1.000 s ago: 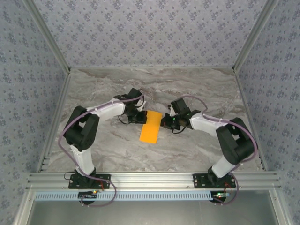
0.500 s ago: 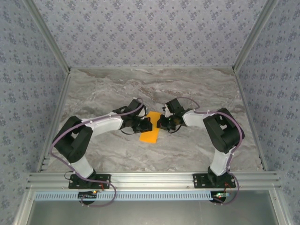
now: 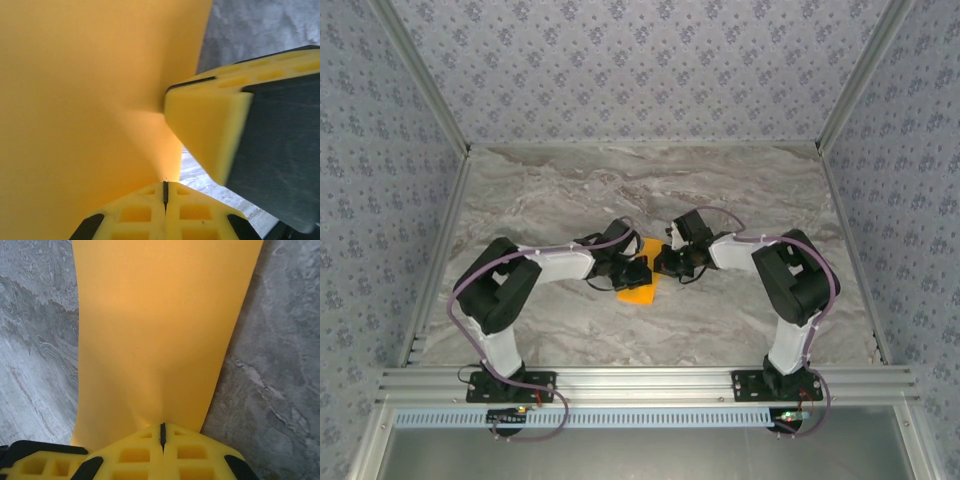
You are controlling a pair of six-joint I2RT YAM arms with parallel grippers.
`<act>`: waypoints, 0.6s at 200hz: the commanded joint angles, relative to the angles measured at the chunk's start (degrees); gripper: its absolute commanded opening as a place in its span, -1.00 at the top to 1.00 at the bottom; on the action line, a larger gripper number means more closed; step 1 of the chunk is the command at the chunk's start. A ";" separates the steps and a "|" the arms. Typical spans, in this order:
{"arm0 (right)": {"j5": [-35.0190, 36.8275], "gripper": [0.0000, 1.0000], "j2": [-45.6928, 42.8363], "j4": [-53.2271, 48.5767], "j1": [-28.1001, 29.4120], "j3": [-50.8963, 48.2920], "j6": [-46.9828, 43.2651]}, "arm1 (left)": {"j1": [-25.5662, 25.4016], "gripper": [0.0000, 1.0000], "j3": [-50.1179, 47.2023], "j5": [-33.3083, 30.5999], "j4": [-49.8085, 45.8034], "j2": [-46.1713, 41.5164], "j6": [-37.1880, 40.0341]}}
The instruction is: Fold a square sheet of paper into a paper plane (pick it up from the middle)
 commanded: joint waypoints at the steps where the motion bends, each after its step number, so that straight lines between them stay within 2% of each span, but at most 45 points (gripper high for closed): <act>1: -0.46 1.00 1.35 -0.51 -0.30 -0.05 -1.46 | -0.39 1.00 1.16 0.89 0.47 1.15 -0.45; 78: -0.20 1.00 0.42 -0.17 -0.31 -0.41 -3.40 | -0.47 1.00 1.67 -0.12 -2.77 2.61 0.50; 120: 2.64 1.00 1.90 -1.47 -2.45 -0.47 -2.51 | -0.69 1.00 4.01 -1.22 -11.59 3.67 0.98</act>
